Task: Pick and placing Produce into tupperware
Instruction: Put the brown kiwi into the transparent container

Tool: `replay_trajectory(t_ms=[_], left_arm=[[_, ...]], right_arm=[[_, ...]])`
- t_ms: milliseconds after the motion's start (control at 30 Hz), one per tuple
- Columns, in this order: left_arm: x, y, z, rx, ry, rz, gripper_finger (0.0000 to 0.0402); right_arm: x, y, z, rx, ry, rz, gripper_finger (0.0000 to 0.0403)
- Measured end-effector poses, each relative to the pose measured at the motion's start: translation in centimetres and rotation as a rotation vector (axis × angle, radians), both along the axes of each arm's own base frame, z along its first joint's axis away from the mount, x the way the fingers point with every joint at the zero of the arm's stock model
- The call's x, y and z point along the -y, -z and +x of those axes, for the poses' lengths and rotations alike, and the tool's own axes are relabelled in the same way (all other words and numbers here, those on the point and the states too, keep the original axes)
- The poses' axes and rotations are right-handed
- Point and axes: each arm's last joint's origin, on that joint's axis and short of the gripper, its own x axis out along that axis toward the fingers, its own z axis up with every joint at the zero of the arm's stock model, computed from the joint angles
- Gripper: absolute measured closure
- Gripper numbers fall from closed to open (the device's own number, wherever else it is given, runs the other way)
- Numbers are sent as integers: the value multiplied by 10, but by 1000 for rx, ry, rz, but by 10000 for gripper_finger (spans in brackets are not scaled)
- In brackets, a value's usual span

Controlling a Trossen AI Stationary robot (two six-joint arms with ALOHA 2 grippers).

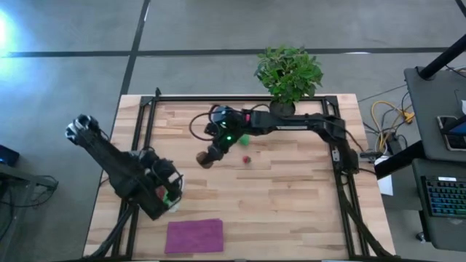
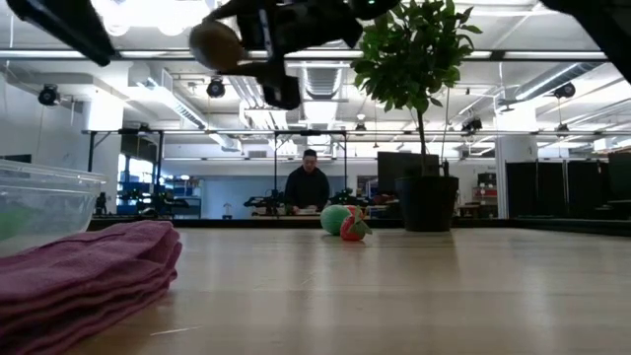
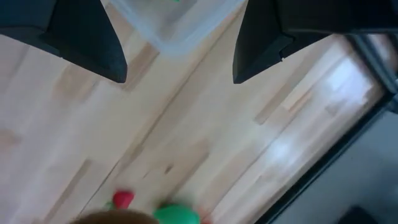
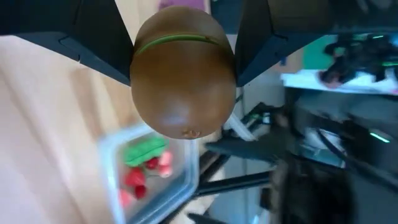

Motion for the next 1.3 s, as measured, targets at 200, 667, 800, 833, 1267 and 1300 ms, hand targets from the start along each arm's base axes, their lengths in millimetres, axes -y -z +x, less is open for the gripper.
replay_trajectory(t_ms=[200, 667, 800, 833, 1267, 1300], left_arm=[[25, 3, -9, -39, -2, 69, 123], [21, -21, -16, 129, 29, 66, 123], [5, -43, -27, 262, -7, -14, 123], [2, -48, -30, 281, 1, -19, 123], [-47, -67, -71, 476, -255, -530, 123], [-51, -67, -74, 508, -297, -581, 123]], right_arm=[[5, -11, 29, 67, -48, 75, 161], [15, 1, 58, 29, -51, 116, 160], [14, -2, 57, 42, -54, 110, 160], [14, -3, 57, 44, -54, 109, 160], [13, -8, 58, 97, -70, 80, 161], [13, -8, 58, 102, -70, 80, 161]])
